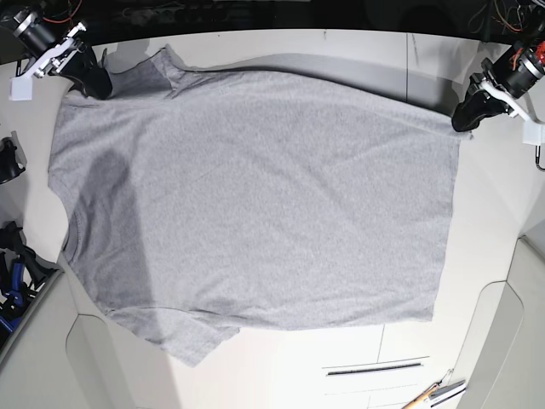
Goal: Fold the T-shirt properly
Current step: 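Lift the shoulder corners and drag the shirt toward the robot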
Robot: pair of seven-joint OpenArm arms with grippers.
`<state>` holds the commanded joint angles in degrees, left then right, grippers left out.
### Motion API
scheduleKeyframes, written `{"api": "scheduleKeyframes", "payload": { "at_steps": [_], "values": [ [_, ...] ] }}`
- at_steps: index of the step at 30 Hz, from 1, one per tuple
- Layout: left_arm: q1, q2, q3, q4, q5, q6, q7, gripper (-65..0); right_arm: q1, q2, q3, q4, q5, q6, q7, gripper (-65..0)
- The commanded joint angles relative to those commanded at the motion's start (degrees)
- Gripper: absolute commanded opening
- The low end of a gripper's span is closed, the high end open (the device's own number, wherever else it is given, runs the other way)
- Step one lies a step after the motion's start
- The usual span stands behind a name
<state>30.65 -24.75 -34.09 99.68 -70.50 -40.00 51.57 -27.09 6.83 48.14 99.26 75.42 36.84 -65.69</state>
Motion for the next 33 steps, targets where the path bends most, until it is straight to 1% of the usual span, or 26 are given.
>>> {"api": "scheduleKeyframes", "payload": {
  "at_steps": [2, 3, 5, 6, 9, 12, 15, 18, 19, 22, 23, 25, 28, 33],
  "values": [
    [-1.51, 0.00, 0.00, -0.11, 2.12, 0.00, -1.33, -65.0, 2.82, 1.11, 0.00, 0.00, -0.11, 0.02, 0.15, -65.0],
    [-2.23, 0.00, 0.00, -0.15, 3.15, 0.00, -2.03, -65.0, 4.52, 1.77, 0.00, 0.00, -1.03, 0.02, 0.46, -65.0],
    [-3.52, 0.00, 0.00, -0.33, 5.09, 0.00, -3.48, -65.0, 7.61, 2.80, -0.35, -0.07, -5.05, -0.13, 2.51, -65.0],
    [-4.20, 0.00, 0.00, -0.35, 6.27, 0.00, -4.07, -65.0, 9.14, 3.02, -0.66, -0.07, -6.40, -0.48, 3.21, -65.0],
    [-6.10, 0.02, 0.02, -0.37, 9.16, 0.00, -5.79, -65.0, 13.60, 2.99, -2.23, -0.07, -8.28, -0.46, 3.37, -65.0],
    [-7.30, 0.17, 0.09, -0.37, 12.17, 0.00, -7.82, -65.0, 17.25, 2.99, -5.97, -0.07, -11.26, -0.46, 4.55, -65.0],
    [-8.50, 0.15, 1.22, -0.44, 17.29, 0.00, -12.09, -65.0, 20.85, 2.99, -11.08, -0.07, -16.96, -0.68, 7.56, -65.0],
    [-9.42, 0.15, 3.74, -0.44, 21.97, 0.00, -13.77, -65.0, 23.85, 2.97, -16.17, -0.22, -22.77, -1.09, 9.99, -65.0],
    [-9.77, 0.15, 4.72, -0.46, 23.61, 0.87, -14.21, -65.0, 24.87, 2.97, -17.68, -0.44, -24.70, -1.09, 10.45, -65.0],
    [-11.02, 0.15, 6.91, -0.98, 28.68, 4.82, -18.58, -65.0, 27.65, 2.97, -20.96, -1.92, -30.34, -1.31, 12.76, -65.0],
    [-11.65, 0.17, 7.34, -1.60, 30.23, 5.11, -19.63, -65.0, 28.33, 2.97, -21.57, -2.51, -32.04, -1.36, 13.88, -65.0],
    [-13.51, 0.15, 8.00, -3.58, 32.74, 5.08, -19.89, -65.0, 29.66, 2.99, -22.40, -4.22, -35.08, -1.44, 15.98, -65.0],
    [-16.50, 0.15, 8.70, -7.76, 33.22, 5.11, -20.11, -65.0, 32.48, 3.02, -22.45, -8.94, -36.46, -1.55, 17.27, -65.0],
    [-21.18, 0.15, 10.60, -13.99, 33.27, 5.08, -20.35, -65.0, 37.51, 3.02, -23.19, -18.62, -35.10, -1.49, 17.88, -65.0]
  ]
}}
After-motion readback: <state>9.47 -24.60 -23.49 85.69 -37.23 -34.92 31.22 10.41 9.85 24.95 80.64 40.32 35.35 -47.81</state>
